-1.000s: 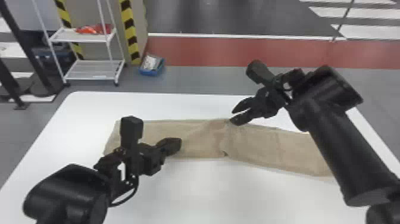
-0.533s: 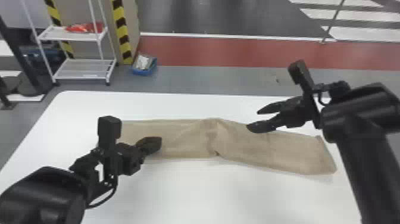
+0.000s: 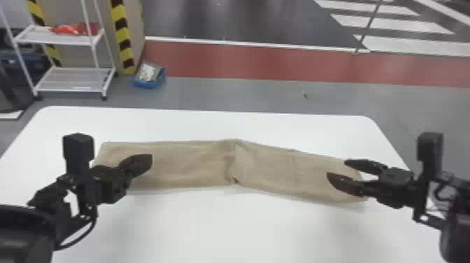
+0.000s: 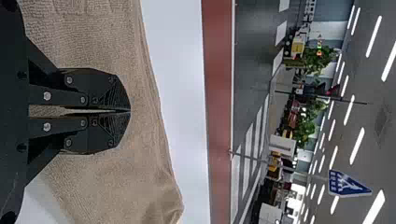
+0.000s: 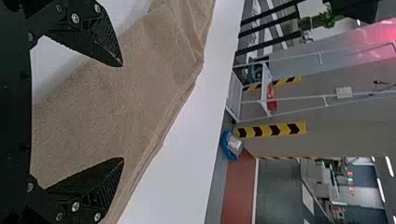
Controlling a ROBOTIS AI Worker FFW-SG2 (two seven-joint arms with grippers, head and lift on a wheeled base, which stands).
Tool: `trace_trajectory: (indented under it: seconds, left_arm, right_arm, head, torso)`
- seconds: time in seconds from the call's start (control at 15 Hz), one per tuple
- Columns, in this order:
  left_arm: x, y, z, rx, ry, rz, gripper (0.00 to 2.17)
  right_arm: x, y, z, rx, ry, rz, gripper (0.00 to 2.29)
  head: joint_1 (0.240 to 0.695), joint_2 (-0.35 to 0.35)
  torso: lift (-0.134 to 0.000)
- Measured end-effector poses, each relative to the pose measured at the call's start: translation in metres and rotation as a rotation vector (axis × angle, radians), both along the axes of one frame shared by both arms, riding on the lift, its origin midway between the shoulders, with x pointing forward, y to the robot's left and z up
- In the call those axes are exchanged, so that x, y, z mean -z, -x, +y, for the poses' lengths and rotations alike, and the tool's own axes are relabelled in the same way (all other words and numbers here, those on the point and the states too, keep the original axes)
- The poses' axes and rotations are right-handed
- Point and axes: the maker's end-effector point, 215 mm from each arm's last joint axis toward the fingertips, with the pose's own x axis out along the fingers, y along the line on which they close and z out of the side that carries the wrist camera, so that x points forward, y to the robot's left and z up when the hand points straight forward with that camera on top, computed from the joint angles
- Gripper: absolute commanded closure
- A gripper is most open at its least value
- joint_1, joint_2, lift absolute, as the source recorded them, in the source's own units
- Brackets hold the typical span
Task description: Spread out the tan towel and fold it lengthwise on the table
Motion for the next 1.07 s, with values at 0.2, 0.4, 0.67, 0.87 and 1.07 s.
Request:
trace_trajectory:
  seconds: [0.2, 0.4, 0.67, 0.87, 1.07]
  left_arm:
    - [-0.004, -0.005, 0.019, -0.038, 0.000, -0.005, 1.07]
    - [-0.005, -0.007, 0.043, -0.070, -0.011, -0.009, 1.07]
    - [0.005, -0.003, 0.053, -0.080, -0.029, 0.005, 1.07]
    - [0.016, -0.003, 0.050, -0.079, -0.032, 0.011, 1.07]
    - [0.023, -0.002, 0.051, -0.076, -0.045, 0.014, 1.07]
  right_arm:
    - [0.015, 0.036, -0.039, 0.116, -0.028, 0.009, 0.22]
    - [0.029, 0.063, -0.070, 0.196, -0.033, 0.028, 0.26]
    - [0.044, 0.065, -0.089, 0.237, -0.026, 0.037, 0.29]
    - [0.059, 0.054, -0.093, 0.241, -0.045, 0.047, 0.34]
    - [0.066, 0.041, -0.091, 0.221, -0.062, 0.053, 0.69]
  head:
    - [0.695, -0.216]
    - [0.695, -0.229]
    - [0.695, -0.243]
    - [0.695, -0.248]
    - [0.695, -0.244]
  torso:
    - [-0.124]
    - [-0.124]
    - [-0.124]
    - [-0.124]
    - [-0.124]
